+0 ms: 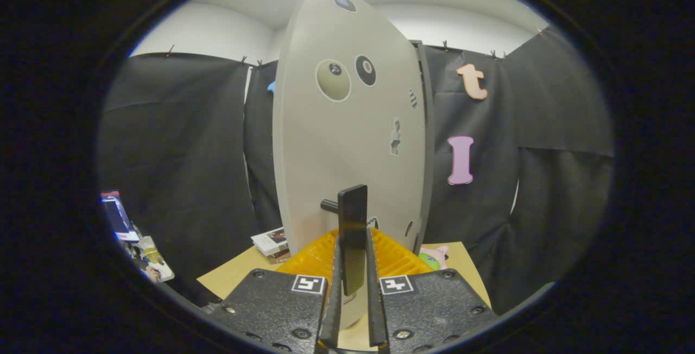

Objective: Open the shoe cabinet door, grab the shoes and put them into the shoe cabinet, then close the shoe cabinet door.

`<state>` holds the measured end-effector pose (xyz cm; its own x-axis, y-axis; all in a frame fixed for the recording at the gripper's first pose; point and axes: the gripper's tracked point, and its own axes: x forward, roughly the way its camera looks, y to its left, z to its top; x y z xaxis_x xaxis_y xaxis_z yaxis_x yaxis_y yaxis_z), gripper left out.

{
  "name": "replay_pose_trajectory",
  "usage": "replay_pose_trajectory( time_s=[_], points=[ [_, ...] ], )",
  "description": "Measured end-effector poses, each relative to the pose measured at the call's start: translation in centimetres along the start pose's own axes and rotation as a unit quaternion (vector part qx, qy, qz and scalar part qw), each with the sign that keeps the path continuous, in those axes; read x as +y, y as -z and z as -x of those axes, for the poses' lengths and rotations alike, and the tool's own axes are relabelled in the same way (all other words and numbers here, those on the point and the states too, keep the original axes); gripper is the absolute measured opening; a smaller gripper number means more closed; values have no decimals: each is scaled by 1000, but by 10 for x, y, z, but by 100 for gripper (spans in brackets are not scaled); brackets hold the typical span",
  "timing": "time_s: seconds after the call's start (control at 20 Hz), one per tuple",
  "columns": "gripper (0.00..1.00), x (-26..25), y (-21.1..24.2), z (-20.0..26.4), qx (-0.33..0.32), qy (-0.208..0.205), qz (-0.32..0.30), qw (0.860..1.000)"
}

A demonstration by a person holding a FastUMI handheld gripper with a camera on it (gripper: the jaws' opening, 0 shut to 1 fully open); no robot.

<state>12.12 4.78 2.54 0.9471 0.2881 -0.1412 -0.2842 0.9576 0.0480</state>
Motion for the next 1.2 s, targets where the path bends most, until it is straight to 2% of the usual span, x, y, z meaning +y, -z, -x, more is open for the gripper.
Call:
replay_pose_trajectory(
  time_s=[0.1, 0.3, 0.45, 0.5, 0.6, 0.65, 0.75, 0.85, 0.9, 1.0, 1.15, 1.2],
  points=[
    [20, -17, -1, 9, -8, 32, -4, 999],
    [13, -73, -15, 24, -48, 118, 29, 991],
    [9, -111, -13, 34, -47, 165, 27, 985],
    [7, -120, -13, 37, -46, 164, 15, 985],
    [6, -117, -10, 44, -39, 128, -13, 991],
    [10, -122, -8, 53, -39, 124, -18, 991],
    [10, -121, -8, 65, -49, 128, -10, 991],
    [7, -100, -3, 78, -56, 113, -1, 992],
    [10, -87, -3, 84, -58, 104, 6, 993],
    [34, -69, 1, 96, -71, 101, 32, 992],
    [100, -44, 7, 110, -94, 105, 39, 989],
    [100, -34, 6, 114, -107, 105, 35, 988]
  ],
)
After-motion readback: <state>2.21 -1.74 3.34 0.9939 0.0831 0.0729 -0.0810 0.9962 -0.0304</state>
